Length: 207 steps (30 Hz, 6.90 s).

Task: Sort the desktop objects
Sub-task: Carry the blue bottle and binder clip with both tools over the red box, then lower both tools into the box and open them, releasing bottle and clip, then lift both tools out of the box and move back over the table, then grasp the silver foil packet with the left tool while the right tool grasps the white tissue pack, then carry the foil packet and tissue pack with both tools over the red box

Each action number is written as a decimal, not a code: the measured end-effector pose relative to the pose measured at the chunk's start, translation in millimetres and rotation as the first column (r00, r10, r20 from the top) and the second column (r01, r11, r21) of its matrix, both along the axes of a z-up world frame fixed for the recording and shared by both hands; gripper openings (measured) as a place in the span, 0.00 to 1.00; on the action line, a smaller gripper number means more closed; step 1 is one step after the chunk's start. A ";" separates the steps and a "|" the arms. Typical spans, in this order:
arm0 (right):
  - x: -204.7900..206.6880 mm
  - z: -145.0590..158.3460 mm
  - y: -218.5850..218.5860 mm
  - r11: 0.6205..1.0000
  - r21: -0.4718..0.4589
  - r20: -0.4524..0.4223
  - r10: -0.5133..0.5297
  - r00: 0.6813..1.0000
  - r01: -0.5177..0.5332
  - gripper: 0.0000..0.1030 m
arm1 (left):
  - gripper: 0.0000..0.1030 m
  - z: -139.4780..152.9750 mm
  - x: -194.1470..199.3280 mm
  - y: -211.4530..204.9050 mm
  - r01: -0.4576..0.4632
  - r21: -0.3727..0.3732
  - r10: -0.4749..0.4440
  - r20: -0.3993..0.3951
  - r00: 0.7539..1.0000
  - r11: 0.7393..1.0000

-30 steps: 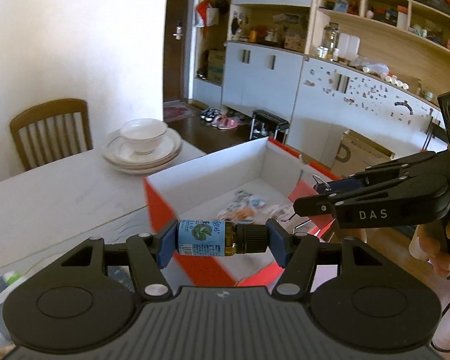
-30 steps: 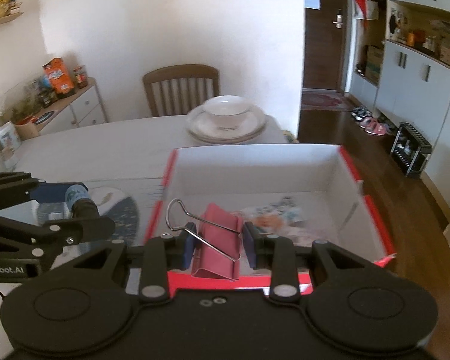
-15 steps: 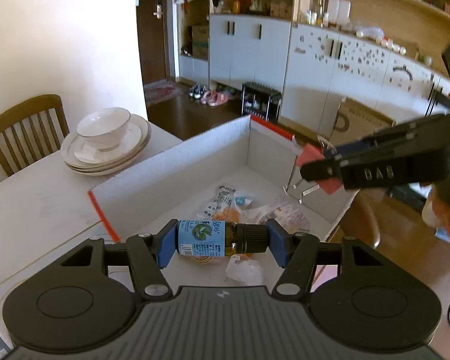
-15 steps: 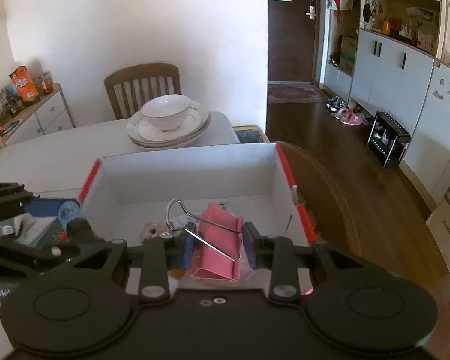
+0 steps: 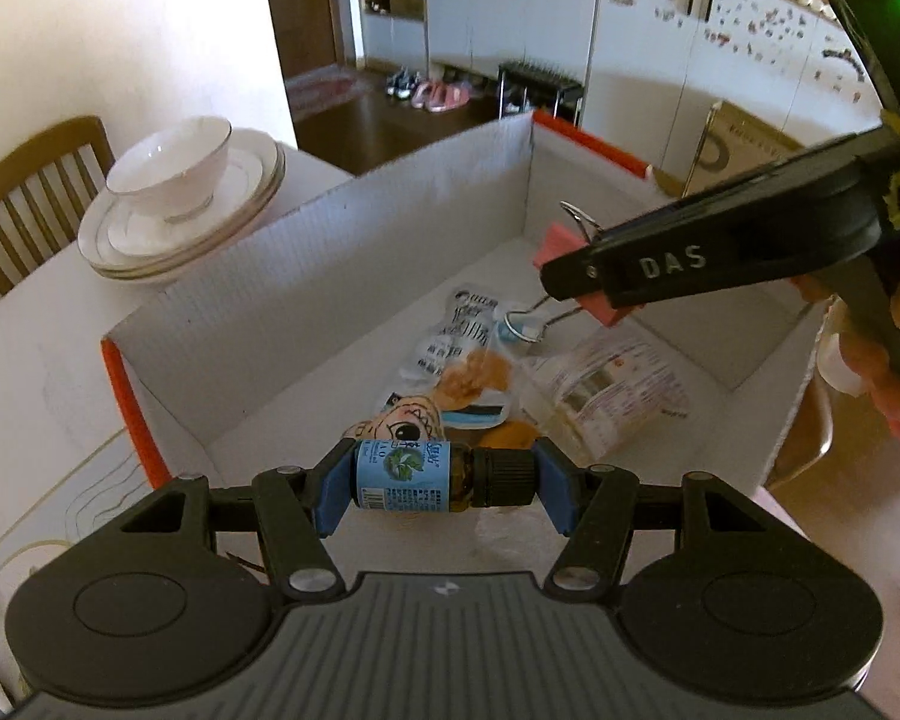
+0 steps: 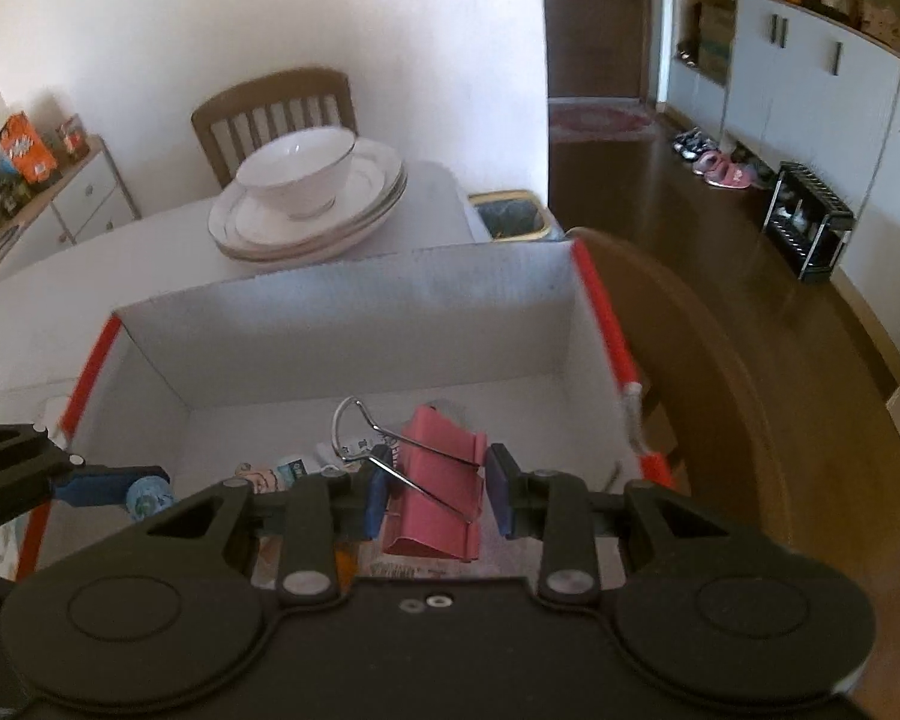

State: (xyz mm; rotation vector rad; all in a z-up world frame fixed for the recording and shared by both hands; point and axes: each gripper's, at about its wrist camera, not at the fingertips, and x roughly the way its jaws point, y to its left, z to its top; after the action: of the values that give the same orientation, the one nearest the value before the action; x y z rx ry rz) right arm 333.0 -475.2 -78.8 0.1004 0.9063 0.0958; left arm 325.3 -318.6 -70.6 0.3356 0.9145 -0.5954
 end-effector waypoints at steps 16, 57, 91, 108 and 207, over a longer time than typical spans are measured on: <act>29.0 -25.7 14.5 0.996 -0.044 -0.155 0.066 0.986 -0.073 0.29 | 0.59 -24.2 27.6 -8.0 0.007 0.074 0.010 -0.230 0.973 0.997; -83.8 68.3 31.2 0.997 0.023 0.080 0.071 0.994 -0.073 0.65 | 0.66 67.3 -59.5 69.7 -0.008 -0.209 0.017 0.044 0.999 0.978; -122.0 68.3 258.4 0.989 0.001 0.198 0.145 0.969 -0.148 0.99 | 1.00 48.4 -138.6 317.1 -0.190 -0.232 0.222 0.124 0.967 0.954; -60.0 35.7 371.5 0.964 0.002 0.164 0.263 0.951 -0.267 0.99 | 1.00 -2.7 -125.6 401.9 -0.342 -0.131 0.356 0.102 0.929 0.930; -139.5 91.1 166.5 0.995 0.099 0.248 -0.018 0.969 -0.007 0.17 | 0.46 85.7 -104.3 230.4 -0.128 -0.284 0.163 0.103 0.981 0.950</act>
State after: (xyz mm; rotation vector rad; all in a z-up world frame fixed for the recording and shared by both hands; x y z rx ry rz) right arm 193.4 -308.7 12.3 0.1796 0.6503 0.1452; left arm 221.1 -88.3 15.1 0.0516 0.7164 -0.5504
